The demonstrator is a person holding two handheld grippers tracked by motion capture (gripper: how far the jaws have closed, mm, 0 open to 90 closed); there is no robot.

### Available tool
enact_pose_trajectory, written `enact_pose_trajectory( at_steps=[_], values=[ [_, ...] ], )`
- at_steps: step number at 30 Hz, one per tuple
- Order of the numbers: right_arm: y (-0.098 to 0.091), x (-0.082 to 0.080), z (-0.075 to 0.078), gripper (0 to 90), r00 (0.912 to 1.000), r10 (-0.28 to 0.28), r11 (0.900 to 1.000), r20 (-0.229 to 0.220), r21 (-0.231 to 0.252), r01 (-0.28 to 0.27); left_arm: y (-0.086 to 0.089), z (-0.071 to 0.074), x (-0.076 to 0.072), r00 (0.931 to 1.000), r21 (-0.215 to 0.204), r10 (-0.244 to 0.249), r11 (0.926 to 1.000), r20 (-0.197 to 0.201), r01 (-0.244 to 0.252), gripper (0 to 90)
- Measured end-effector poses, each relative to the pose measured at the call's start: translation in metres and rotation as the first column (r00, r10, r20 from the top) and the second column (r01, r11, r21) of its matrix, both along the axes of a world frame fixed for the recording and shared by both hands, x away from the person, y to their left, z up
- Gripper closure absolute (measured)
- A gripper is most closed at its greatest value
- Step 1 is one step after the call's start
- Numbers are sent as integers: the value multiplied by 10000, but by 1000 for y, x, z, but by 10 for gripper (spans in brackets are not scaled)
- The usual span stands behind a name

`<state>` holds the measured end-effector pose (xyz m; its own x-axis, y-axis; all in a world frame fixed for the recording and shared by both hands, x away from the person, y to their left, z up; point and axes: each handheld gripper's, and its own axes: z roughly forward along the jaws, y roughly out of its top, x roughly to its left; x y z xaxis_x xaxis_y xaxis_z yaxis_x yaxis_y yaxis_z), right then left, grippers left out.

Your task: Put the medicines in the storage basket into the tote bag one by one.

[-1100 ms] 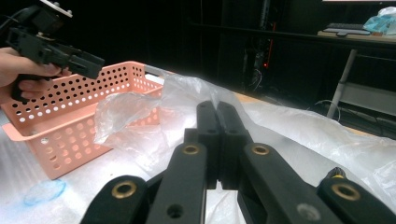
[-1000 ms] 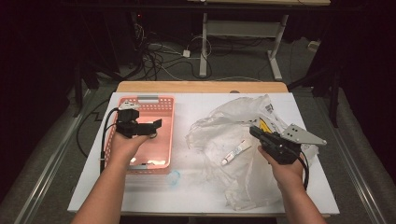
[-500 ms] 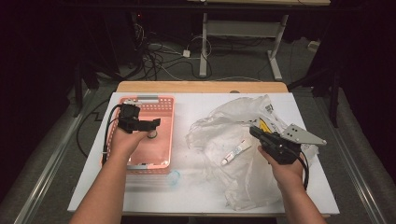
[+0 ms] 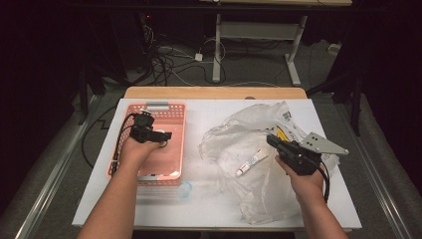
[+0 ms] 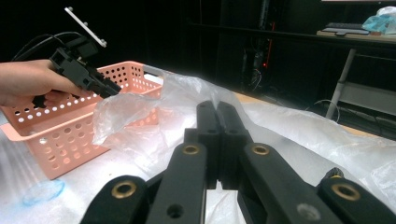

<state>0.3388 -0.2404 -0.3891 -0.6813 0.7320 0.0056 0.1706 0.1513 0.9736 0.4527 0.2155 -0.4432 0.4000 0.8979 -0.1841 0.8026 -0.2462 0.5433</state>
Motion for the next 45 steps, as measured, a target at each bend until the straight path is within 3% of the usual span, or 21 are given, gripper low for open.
enact_pose_trajectory(
  at_steps=[3, 13, 22, 26, 34, 45],
  values=[
    [0, 0, 0, 900, 10000, -15, 10000, 8, -1, 15, -2, -1, -2, 9997, 453, -229, 9987, 48, 227, 245],
    [-1, 0, 0, 900, 10000, -9, 10000, -22, 9, 9, -5, -1, -3, 9994, 830, -319, 9961, 114, 308, 473],
    [-1, 0, 0, 900, 10000, -20, 10000, -30, 10, 20, -5, -2, -3, 9993, 855, -359, 9957, 74, 351, 474],
    [-1, 0, 0, 900, 10000, -23, 10000, -16, 11, 23, -8, -3, -4, 9988, 1149, -475, 9923, 78, 463, 471],
    [0, 0, 0, 900, 10000, -27, 10000, -9, 0, 27, -9, -2, -5, 9985, 1221, -524, 9913, 142, 502, 484],
    [-1, 0, 1, 900, 10000, -20, 10000, -10, -2, 20, -9, 14, -18, 9951, 419, -444, 9983, 886, 408, 484]
  ],
)
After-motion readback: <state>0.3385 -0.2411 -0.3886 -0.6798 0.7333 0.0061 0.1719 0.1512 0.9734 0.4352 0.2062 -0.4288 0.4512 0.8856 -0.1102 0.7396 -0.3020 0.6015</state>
